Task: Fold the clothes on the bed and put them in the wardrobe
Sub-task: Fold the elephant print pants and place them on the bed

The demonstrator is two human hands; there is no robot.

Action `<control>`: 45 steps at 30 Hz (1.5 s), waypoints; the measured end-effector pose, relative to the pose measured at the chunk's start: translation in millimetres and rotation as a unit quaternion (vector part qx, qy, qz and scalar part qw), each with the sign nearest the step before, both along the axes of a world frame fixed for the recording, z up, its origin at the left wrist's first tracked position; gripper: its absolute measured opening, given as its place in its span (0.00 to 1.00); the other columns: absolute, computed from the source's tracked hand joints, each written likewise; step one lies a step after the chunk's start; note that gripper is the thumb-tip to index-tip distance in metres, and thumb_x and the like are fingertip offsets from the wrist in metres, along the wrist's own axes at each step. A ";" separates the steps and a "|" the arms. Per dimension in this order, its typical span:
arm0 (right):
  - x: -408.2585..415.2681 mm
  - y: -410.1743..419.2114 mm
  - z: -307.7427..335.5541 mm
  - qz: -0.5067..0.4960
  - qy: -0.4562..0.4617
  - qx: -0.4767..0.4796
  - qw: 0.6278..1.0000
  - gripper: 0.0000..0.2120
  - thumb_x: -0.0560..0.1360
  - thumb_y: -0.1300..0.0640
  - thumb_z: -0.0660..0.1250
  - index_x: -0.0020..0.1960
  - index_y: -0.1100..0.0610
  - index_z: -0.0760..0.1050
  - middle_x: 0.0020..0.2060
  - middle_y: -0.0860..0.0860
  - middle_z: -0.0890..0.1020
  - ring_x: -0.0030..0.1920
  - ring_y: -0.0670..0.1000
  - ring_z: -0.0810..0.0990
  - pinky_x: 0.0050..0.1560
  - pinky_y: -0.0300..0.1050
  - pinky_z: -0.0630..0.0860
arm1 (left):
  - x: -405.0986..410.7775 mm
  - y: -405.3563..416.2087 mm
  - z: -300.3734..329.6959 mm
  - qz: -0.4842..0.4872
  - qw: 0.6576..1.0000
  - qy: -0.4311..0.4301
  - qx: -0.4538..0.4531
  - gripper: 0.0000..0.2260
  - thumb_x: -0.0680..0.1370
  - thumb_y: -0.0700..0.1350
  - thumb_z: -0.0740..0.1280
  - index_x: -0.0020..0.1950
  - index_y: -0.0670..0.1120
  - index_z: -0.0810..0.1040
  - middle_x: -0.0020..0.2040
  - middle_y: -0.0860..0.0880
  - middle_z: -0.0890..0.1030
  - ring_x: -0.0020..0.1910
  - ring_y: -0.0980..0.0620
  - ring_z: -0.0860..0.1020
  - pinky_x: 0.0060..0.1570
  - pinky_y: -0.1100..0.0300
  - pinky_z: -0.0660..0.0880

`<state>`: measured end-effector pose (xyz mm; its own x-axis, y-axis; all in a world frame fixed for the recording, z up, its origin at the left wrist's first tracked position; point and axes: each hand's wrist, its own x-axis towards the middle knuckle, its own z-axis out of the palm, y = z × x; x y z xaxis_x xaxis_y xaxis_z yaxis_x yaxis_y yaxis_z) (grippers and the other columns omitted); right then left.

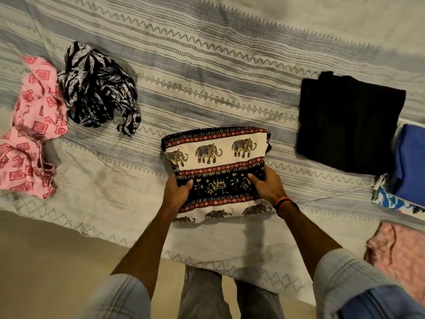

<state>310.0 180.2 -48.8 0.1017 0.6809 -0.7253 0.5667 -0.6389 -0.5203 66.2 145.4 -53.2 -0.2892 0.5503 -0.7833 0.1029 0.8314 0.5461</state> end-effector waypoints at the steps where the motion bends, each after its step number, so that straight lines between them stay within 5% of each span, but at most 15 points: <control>1: 0.5 -1.2 1.1 -0.011 0.007 0.007 1.000 0.19 0.78 0.57 0.68 0.68 0.59 0.72 0.62 0.56 0.80 0.64 0.58 0.77 0.65 0.60 0.73 | 0.6 -0.4 2.4 -0.001 1.000 0.002 0.002 0.18 0.79 0.37 0.67 0.69 0.44 0.72 0.58 0.49 0.78 0.57 0.50 0.75 0.56 0.55 0.73; 9: 5.9 -16.7 40.9 -0.048 0.030 0.040 0.998 0.17 0.78 0.60 0.67 0.67 0.60 0.74 0.61 0.55 0.80 0.63 0.57 0.77 0.66 0.60 0.72 | 10.6 -2.0 51.4 -0.036 0.999 -0.005 0.040 0.17 0.79 0.35 0.66 0.68 0.43 0.74 0.58 0.49 0.78 0.57 0.52 0.74 0.56 0.58 0.71; 25: 104.6 -119.8 127.0 -0.131 0.038 0.091 0.986 0.16 0.78 0.58 0.67 0.65 0.59 0.75 0.60 0.55 0.81 0.62 0.58 0.77 0.65 0.64 0.72 | 108.4 -61.6 145.3 -0.099 0.993 -0.044 0.054 0.15 0.79 0.36 0.66 0.65 0.45 0.74 0.56 0.47 0.80 0.58 0.45 0.78 0.61 0.43 0.75; 39: 275.2 -226.5 130.6 -0.168 0.062 0.099 0.979 0.16 0.78 0.59 0.67 0.66 0.57 0.75 0.59 0.52 0.81 0.60 0.53 0.78 0.65 0.57 0.74 | 275.8 -143.1 126.1 -0.145 0.987 -0.042 0.053 0.13 0.78 0.35 0.67 0.58 0.50 0.74 0.57 0.45 0.80 0.58 0.43 0.78 0.60 0.41 0.76; 45: 296.9 -235.3 112.8 -0.212 0.062 0.086 0.971 0.24 0.79 0.60 0.67 0.73 0.58 0.66 0.60 0.47 0.73 0.64 0.49 0.71 0.67 0.47 0.67 | 274.4 -141.0 106.9 -0.147 0.987 -0.013 0.062 0.18 0.78 0.39 0.69 0.67 0.46 0.70 0.59 0.47 0.78 0.57 0.46 0.77 0.59 0.46 0.76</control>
<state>606.9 -55.1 64.0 0.3183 0.7091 -0.6291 0.1970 -0.6987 -0.6878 340.6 4.4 53.7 -0.0829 0.6998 -0.7095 0.3146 0.6939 0.6477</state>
